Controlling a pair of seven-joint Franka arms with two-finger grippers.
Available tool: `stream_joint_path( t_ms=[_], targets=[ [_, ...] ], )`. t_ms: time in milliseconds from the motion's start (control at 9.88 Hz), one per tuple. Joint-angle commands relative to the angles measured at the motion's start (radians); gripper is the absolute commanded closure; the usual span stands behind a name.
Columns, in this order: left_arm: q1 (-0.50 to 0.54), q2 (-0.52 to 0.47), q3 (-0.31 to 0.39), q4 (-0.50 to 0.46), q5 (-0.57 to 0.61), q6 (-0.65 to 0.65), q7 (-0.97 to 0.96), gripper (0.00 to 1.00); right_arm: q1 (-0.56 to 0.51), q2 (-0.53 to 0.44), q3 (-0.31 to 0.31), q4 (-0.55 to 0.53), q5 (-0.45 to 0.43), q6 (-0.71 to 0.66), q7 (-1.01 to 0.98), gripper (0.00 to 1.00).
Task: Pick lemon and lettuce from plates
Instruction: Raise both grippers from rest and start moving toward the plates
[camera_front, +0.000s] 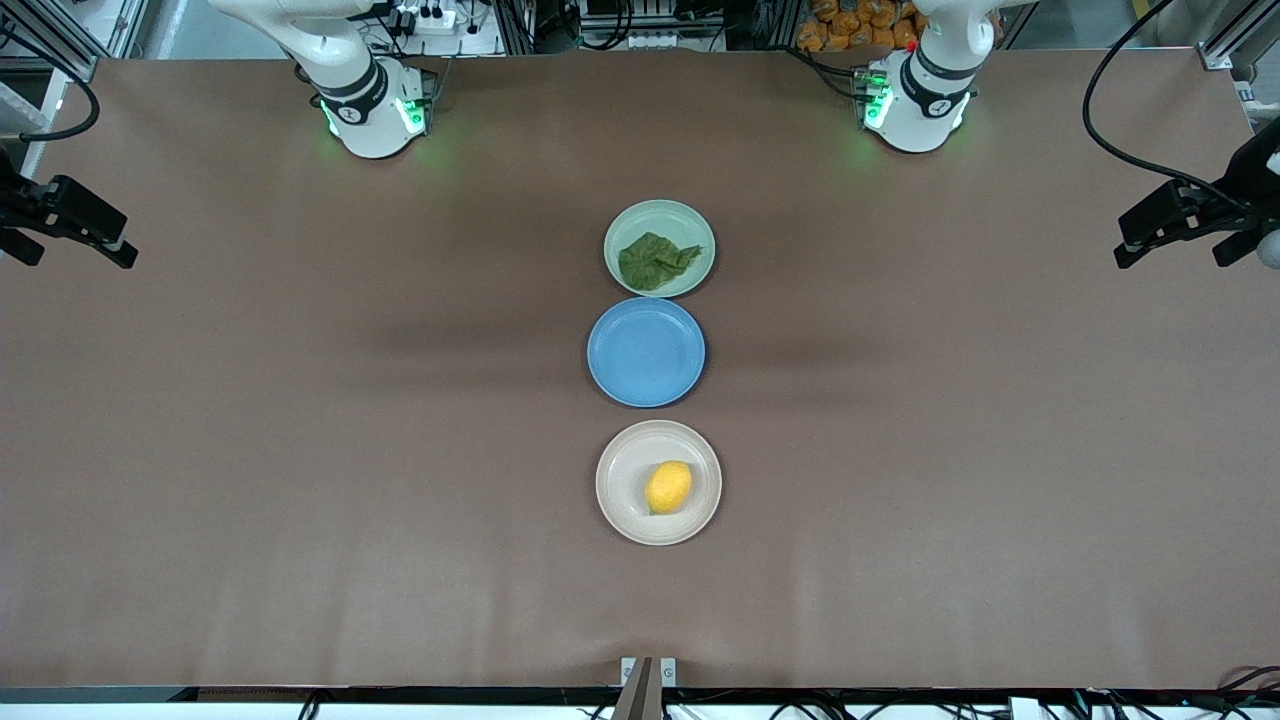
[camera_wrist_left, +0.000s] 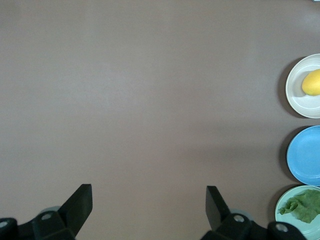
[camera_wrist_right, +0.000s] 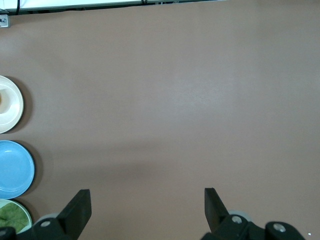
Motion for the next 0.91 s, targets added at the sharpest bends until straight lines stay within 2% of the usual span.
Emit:
stream_joint_path(
  t_ms=[0, 202, 607, 810],
  targets=[
    [0.003, -0.004, -0.002, 0.012, 0.0, -0.018, 0.015, 0.0, -0.003, 0.007, 0.002, 0.019, -0.015, -0.014, -0.008, 0.0],
    [0.003, -0.002, -0.002, 0.012, -0.004, -0.018, 0.018, 0.0, -0.001, 0.007, 0.002, 0.019, -0.015, -0.014, -0.008, 0.0],
    [-0.006, 0.008, -0.014, -0.04, -0.138, -0.019, -0.004, 0.0, -0.003, 0.008, 0.002, 0.019, -0.012, -0.014, -0.008, 0.0],
    [-0.011, 0.037, -0.106, -0.063, -0.127, 0.031, -0.089, 0.0, -0.004, 0.007, 0.002, 0.017, -0.012, -0.014, -0.008, 0.0]
  ],
)
